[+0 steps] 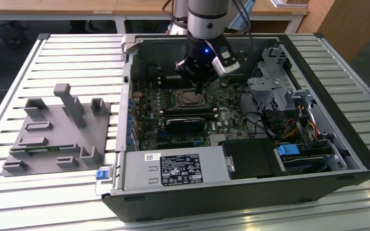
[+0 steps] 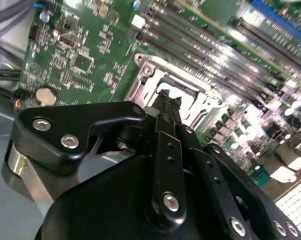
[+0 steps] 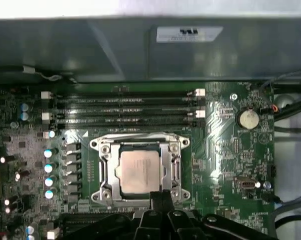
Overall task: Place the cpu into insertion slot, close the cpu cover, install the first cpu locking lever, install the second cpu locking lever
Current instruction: 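Install the second cpu locking lever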
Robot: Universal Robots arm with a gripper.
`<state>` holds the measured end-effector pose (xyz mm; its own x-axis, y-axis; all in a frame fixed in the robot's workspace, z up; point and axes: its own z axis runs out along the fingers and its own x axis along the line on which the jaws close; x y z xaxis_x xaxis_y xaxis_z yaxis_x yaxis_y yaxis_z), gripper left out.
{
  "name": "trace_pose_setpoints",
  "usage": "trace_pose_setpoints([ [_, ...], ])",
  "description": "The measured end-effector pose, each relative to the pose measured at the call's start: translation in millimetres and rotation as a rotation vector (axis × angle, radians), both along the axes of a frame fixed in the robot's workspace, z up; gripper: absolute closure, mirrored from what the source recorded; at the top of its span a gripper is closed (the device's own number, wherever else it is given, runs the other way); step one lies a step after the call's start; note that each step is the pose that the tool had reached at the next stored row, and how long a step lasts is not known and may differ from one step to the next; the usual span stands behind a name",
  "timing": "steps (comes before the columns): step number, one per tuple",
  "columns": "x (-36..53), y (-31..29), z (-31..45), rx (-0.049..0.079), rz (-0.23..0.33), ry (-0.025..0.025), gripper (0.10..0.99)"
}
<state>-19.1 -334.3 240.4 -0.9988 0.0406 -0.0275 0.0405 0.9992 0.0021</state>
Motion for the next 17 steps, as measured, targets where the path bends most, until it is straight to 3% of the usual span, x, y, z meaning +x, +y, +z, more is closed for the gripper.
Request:
trace_pose_setpoints([
  [4, 0.0, -7.0, -0.4, 0.002, 0.0, 0.0, 0.965],
  [8, -0.1, -9.1, -1.5, 0.041, 0.0, -0.0001, 0.965],
  [9, -0.1, -9.9, -1.7, 0.046, 0.0, 0.0, 0.965],
  [17, -1.1, -19.8, -3.2, 0.047, 0.0, 0.0, 0.965],
])
